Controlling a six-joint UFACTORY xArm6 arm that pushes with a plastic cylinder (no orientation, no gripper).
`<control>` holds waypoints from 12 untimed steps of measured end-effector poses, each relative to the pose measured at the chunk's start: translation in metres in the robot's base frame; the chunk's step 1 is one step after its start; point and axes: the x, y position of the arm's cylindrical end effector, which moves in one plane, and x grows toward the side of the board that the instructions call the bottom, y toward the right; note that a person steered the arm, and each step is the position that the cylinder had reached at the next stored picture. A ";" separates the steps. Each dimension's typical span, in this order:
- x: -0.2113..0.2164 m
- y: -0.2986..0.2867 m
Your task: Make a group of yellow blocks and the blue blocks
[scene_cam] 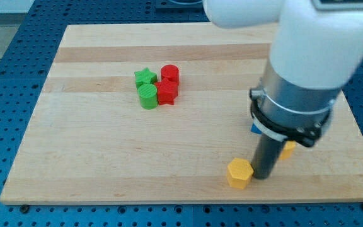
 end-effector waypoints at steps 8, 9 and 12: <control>-0.023 -0.028; -0.026 -0.058; 0.026 -0.018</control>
